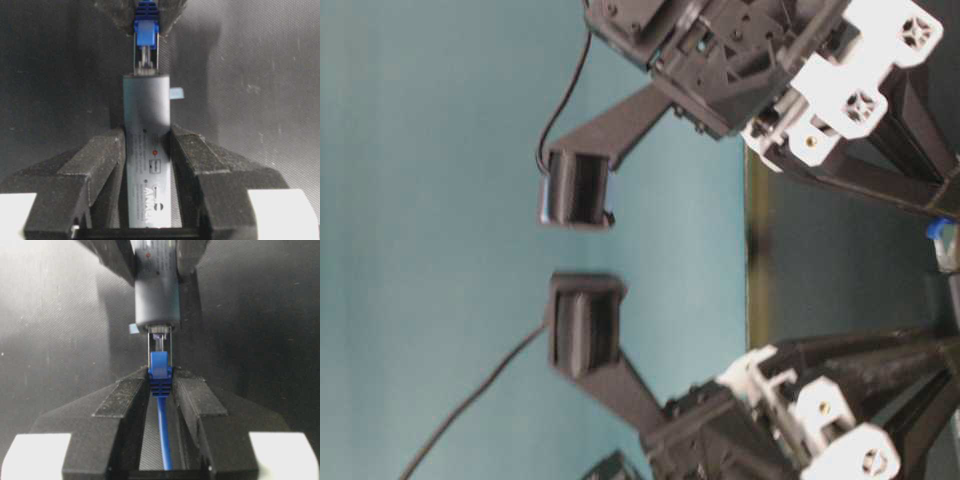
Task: Insert the LAN cable into the hub.
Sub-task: 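Open both grippers to release the hub and the blue cable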
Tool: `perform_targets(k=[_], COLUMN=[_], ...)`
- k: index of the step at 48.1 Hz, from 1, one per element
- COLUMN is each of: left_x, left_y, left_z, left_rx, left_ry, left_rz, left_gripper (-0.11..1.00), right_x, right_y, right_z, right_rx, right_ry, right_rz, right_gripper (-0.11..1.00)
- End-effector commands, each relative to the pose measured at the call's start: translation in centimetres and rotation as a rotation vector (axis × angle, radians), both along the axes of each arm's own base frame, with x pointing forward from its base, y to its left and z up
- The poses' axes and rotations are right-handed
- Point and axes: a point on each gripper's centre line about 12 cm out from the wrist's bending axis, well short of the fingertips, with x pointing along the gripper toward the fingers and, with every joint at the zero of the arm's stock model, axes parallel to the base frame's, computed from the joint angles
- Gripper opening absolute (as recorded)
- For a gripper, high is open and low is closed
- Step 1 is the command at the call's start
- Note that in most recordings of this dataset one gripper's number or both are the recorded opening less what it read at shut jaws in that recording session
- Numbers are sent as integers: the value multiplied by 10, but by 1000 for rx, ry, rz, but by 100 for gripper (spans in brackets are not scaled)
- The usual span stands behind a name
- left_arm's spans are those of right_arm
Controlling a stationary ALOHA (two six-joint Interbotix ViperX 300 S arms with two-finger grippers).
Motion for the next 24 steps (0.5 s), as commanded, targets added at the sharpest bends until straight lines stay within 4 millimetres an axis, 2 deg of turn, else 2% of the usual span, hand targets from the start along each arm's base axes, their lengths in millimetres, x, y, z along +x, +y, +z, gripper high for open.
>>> perform_targets(k=[1,22,24], left_x=[-3,-7,-8], left_y=[-2,-4,-4], left_z=[11,6,6], left_rx=[-3,-9,-12], left_ry=[-47,-61,-58], left_rz=[-7,-11,-8], left_gripper=[28,28,28], right_x=[-2,-10,-10], right_y=[4,4,4], right_z=[8,4,4], right_rx=[6,17,17], right_ry=[-64,-67,-67], right_rz=[-4,-23,-23], right_gripper=[13,14,17])
